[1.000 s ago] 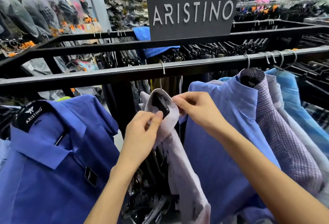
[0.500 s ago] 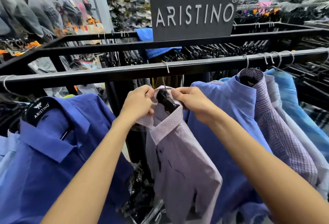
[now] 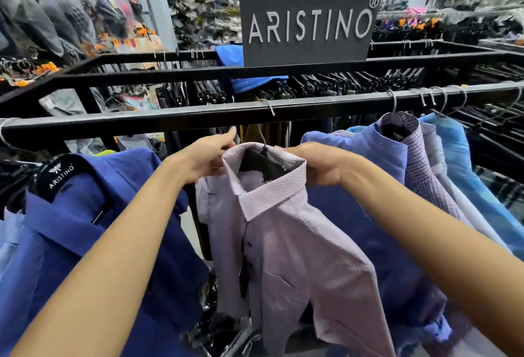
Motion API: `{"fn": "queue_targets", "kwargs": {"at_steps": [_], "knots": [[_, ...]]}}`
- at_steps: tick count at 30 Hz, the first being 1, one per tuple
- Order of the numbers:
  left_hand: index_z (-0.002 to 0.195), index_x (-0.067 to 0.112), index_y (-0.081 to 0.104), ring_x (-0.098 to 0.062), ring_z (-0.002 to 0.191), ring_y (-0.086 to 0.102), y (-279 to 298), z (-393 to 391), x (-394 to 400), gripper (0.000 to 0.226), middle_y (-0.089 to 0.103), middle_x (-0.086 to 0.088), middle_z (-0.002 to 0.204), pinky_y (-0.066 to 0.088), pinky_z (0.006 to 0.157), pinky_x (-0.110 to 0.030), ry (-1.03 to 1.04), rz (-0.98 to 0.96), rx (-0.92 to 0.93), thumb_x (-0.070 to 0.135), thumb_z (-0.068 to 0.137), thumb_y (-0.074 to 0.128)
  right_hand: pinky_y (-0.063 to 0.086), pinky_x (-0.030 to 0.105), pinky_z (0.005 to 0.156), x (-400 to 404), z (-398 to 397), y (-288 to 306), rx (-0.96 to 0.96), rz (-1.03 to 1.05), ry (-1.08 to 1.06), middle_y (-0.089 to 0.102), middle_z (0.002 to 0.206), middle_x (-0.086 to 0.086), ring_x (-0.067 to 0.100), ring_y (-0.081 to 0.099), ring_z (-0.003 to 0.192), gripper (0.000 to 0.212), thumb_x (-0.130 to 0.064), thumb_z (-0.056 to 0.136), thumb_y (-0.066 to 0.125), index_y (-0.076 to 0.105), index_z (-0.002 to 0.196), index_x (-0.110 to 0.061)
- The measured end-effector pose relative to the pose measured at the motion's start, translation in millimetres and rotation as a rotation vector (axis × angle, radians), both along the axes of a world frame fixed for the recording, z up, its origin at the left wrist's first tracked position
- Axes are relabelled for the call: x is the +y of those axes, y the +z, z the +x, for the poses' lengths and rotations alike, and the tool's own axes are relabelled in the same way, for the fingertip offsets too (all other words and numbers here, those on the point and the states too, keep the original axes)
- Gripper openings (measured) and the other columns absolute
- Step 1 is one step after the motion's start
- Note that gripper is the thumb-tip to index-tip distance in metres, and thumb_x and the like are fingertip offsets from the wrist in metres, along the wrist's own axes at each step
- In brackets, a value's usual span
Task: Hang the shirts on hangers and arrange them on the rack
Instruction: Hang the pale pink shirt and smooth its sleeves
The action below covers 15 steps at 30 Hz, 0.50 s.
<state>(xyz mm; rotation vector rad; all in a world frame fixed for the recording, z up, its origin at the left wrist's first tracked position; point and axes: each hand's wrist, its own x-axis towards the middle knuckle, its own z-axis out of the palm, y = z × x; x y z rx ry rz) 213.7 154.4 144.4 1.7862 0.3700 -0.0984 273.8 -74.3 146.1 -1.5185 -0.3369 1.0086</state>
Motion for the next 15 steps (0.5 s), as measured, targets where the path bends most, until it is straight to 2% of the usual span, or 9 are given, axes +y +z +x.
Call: {"fn": "queue_targets", "kwargs": {"at_steps": [2,3,5,8,12,15], "knots": [[0.088,0.023,0.055,-0.009,0.059,0.042,-2.2,-7.1,-1.9,0.024,0.053,0.006,0.074,0.045,0.065,-0.027,-0.05,0.133,-0.108,0.041,0.091,0.071,0.046,0.022,0.062,-4.5,7.1,-1.5,-0.158,-0.066,-0.004,0.061,0.081,0.008,0.014,0.055,0.071,0.034,-0.038,0.104,0.055,0.07,0.085,-0.013],[0.093,0.023,0.058,-0.009,0.064,0.046,-6.3,-10.1,-3.2,0.024,0.057,0.005,0.082,0.048,0.067,-0.027,-0.056,0.201,-0.178,0.034,0.084,0.078,0.043,0.023,0.065,-7.1,9.2,-2.3,-0.255,-0.088,-0.018,0.058,0.084,0.009,0.013,0.05,0.07,0.034,-0.041,0.103,0.056,0.069,0.094,-0.011],[0.094,0.027,0.06,-0.007,0.068,0.051,-17.7,-14.7,-8.6,0.032,0.06,0.005,0.09,0.047,0.069,-0.023,-0.041,0.414,-0.363,0.034,0.071,0.082,0.044,0.025,0.069,-8.1,12.3,-5.6,-0.421,-0.086,-0.085,0.059,0.089,0.005,0.01,0.049,0.069,0.036,-0.045,0.101,0.057,0.065,0.109,-0.011],[0.094,0.026,0.055,-0.008,0.066,0.053,-30.4,-11.7,-25.6,0.042,0.056,0.006,0.088,0.048,0.067,-0.024,0.003,0.726,-0.527,0.033,0.068,0.087,0.049,0.025,0.063,-6.4,9.3,-2.4,-0.671,-0.095,-0.107,0.063,0.081,-0.001,0.009,0.057,0.069,0.025,-0.041,0.096,0.066,0.063,0.099,-0.015],[0.096,0.025,0.051,-0.019,0.073,0.057,-28.6,-5.3,-41.7,0.038,0.056,0.008,0.082,0.053,0.071,-0.039,0.081,0.916,-0.586,0.016,0.074,0.081,0.052,0.024,0.058,-6.2,4.1,14.5,-0.687,-0.124,0.001,0.067,0.076,0.0,0.013,0.062,0.07,0.011,-0.02,0.096,0.064,0.067,0.1,-0.01],[0.097,0.026,0.053,-0.016,0.069,0.059,-24.2,-6.5,-42.8,0.036,0.06,0.009,0.073,0.053,0.071,-0.035,0.078,0.955,-0.602,0.006,0.077,0.074,0.055,0.023,0.06,-15.2,-0.1,27.1,-0.734,-0.15,0.083,0.071,0.075,-0.002,0.009,0.065,0.069,0.018,-0.01,0.091,0.064,0.065,0.109,-0.011]]}}
